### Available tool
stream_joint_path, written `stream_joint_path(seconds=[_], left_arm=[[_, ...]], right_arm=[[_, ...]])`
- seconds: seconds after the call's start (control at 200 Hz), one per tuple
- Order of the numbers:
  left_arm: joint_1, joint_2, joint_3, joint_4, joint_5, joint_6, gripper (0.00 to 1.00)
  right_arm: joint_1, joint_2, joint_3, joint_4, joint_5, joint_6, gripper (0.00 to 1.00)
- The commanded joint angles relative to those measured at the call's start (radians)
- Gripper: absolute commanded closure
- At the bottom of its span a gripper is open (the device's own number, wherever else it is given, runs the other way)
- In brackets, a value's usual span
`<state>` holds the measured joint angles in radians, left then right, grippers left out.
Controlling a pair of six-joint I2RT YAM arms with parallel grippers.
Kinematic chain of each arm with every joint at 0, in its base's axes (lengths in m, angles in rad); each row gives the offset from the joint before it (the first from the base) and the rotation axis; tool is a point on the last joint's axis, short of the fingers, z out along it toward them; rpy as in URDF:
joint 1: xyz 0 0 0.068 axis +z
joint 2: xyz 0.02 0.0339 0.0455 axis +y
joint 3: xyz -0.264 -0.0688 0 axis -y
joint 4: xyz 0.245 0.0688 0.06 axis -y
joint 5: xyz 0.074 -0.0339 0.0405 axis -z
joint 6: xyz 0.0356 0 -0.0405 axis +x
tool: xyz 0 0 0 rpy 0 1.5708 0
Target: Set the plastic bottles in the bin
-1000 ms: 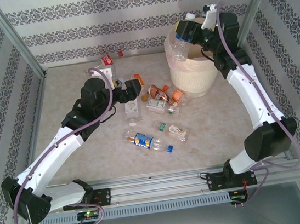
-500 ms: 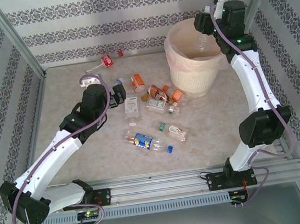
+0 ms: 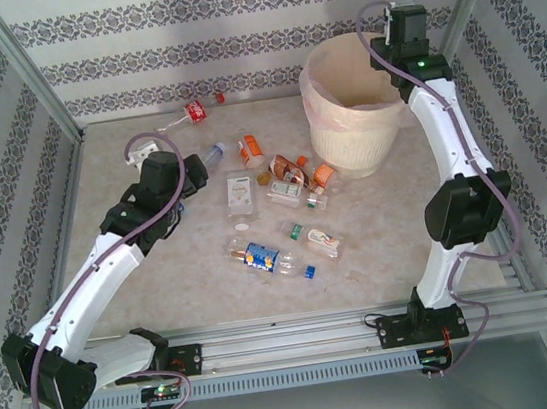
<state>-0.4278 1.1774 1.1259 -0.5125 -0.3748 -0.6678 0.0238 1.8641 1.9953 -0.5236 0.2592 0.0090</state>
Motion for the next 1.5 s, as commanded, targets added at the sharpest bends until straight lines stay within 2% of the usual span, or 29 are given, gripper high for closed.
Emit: stream_joint_path(seconds=[0.0,0.145,0.67,1.084,1.299,1.499], left_arm=[[0.052,-0.003,-0.023,-0.05,0.024,-0.052,0.0],[0.087,-0.004,-0.044,-0.051,0.048,-0.071,0.0],[0.152,0.014,-0.063,-0.064,0.086,-0.046,0.0],[0.219,0.15,0.012,-0.127,0.057,0.243,0.0],[0.251,0.263,0.08,-0.174,0.07,0.408,0.0],[0.26,0.363,0.151,-0.246,0.052,0.579,0.0]], right_arm=[[0.022,0.052,0.059,-0.054,0.179,-0.075,0.53],[0.042,0.111,0.121,-0.095,0.284,-0.104,0.48],[0.092,0.098,0.16,-0.136,0.328,-0.093,0.15],[0.156,-0.055,0.053,-0.116,0.296,-0.041,0.02],[0.189,-0.157,-0.093,-0.021,0.262,-0.024,0.02],[0.206,-0.289,-0.239,0.078,0.176,0.084,0.02]])
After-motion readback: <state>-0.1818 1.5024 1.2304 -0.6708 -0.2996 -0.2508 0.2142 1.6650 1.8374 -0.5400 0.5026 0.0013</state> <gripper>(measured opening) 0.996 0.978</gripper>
